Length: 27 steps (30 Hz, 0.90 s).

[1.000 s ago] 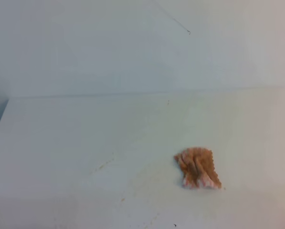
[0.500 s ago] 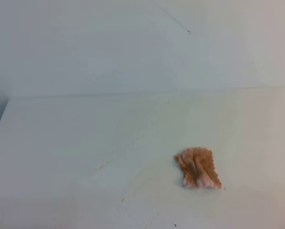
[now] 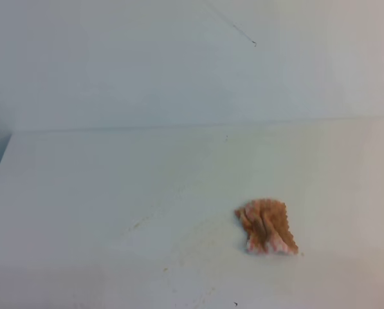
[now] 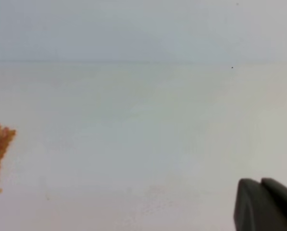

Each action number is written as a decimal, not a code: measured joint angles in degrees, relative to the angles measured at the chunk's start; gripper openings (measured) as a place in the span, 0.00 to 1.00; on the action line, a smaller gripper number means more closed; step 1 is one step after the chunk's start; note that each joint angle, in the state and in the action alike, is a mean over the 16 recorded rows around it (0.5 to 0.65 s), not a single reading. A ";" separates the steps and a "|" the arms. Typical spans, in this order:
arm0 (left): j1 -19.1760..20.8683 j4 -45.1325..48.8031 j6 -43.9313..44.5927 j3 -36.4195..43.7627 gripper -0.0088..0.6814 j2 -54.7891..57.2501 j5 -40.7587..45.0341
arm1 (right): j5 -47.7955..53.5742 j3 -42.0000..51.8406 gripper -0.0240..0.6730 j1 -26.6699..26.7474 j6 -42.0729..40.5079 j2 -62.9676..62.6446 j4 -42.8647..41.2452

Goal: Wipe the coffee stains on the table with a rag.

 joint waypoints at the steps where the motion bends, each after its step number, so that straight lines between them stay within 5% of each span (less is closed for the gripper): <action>1: 0.00 -0.01 0.00 0.00 0.01 0.00 0.00 | 0.00 0.00 0.03 0.00 0.04 0.00 0.00; 27: 0.00 -0.11 0.00 -0.16 0.01 0.10 0.07 | -0.17 0.21 0.03 -0.05 0.28 -0.03 0.11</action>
